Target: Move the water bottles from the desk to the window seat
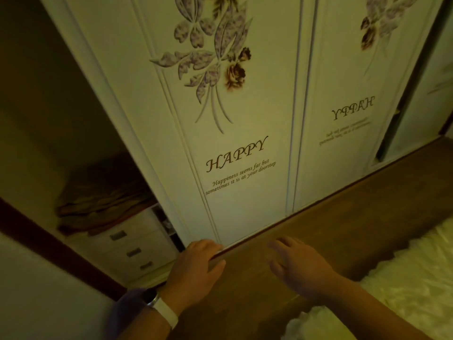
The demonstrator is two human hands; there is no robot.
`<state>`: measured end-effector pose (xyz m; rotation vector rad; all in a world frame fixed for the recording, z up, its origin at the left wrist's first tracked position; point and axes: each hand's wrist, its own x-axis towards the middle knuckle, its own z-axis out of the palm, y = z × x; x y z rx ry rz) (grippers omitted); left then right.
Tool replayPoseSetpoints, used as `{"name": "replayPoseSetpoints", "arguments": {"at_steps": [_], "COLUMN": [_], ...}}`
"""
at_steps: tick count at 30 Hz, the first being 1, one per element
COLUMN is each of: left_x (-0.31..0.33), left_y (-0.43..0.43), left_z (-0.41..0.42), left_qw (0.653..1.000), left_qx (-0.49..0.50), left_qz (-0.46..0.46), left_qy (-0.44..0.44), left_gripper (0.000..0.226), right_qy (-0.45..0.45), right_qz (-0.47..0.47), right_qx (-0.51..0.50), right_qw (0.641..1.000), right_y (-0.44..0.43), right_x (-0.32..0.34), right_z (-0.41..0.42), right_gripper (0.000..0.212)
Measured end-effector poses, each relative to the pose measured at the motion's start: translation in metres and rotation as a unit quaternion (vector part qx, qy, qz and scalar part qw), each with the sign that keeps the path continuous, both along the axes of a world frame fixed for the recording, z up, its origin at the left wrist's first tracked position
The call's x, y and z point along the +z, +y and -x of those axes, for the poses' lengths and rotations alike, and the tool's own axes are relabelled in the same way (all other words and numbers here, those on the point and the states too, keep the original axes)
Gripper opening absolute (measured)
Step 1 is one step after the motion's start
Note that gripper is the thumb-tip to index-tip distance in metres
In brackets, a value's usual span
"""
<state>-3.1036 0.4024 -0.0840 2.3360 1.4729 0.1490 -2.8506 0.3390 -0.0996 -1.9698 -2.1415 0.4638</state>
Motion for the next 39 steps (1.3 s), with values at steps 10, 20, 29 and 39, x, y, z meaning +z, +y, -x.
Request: {"name": "replayPoseSetpoints", "arguments": {"at_steps": [10, 20, 29, 39], "left_x": [-0.025, -0.043, -0.033, -0.044], "left_y": [0.123, 0.303, 0.387, 0.409], "left_z": [-0.049, -0.095, -0.185, -0.346], "left_qw": [0.996, 0.98, 0.947, 0.913], "left_qx": [-0.087, -0.197, -0.319, -0.406], "left_qz": [0.033, -0.001, -0.003, -0.015], "left_qy": [-0.016, 0.017, 0.021, 0.032], "left_gripper": [0.061, 0.046, 0.065, 0.085], "right_qy": [-0.014, -0.016, -0.022, 0.022], "right_qz": [0.046, 0.092, 0.092, 0.099], "right_qx": [-0.068, -0.172, -0.295, -0.402], "right_qw": [0.997, 0.981, 0.951, 0.91], "right_y": [0.092, 0.235, 0.267, 0.256], "right_x": [-0.012, -0.001, 0.009, -0.018], "right_z": [-0.031, -0.053, -0.106, -0.219], "right_gripper": [0.05, 0.049, 0.054, 0.055]}}
